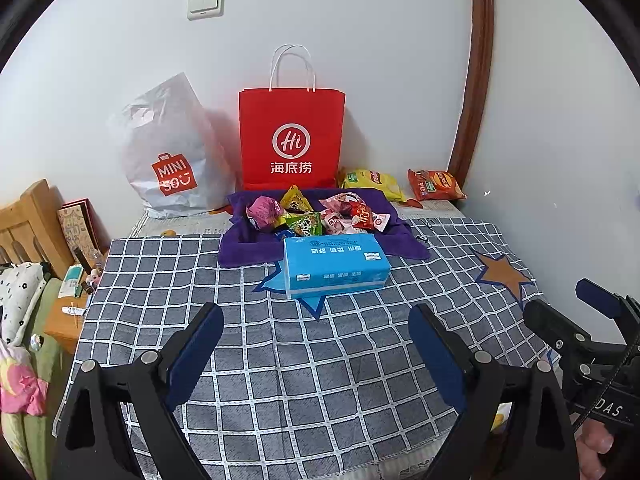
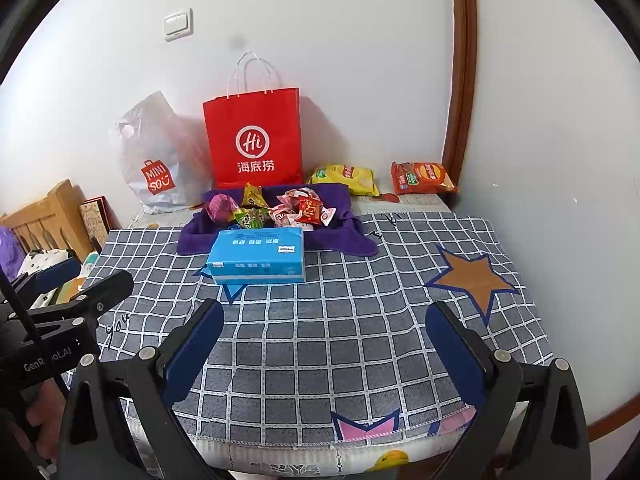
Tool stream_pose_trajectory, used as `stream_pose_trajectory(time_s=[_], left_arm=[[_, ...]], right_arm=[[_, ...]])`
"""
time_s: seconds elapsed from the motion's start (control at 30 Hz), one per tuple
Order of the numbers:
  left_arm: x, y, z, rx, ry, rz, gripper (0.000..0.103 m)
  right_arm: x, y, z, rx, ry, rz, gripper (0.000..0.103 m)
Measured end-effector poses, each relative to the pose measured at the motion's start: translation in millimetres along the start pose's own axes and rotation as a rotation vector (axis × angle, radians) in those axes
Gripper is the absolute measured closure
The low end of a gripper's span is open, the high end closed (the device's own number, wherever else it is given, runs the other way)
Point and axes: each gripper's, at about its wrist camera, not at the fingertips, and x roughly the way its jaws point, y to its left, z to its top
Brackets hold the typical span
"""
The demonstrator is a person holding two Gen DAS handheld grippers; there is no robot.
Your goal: Organize snacks
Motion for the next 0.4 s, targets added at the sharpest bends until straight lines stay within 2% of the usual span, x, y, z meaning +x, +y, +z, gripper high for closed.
stream_pose_trajectory(time_s=[0.4], left_arm=[[1.9,1.4,2.9,0.001,0.002,0.008,0.009]], right_arm=[[0.0,3.6,1.1,-0.017,0.000,0.009,0.003]])
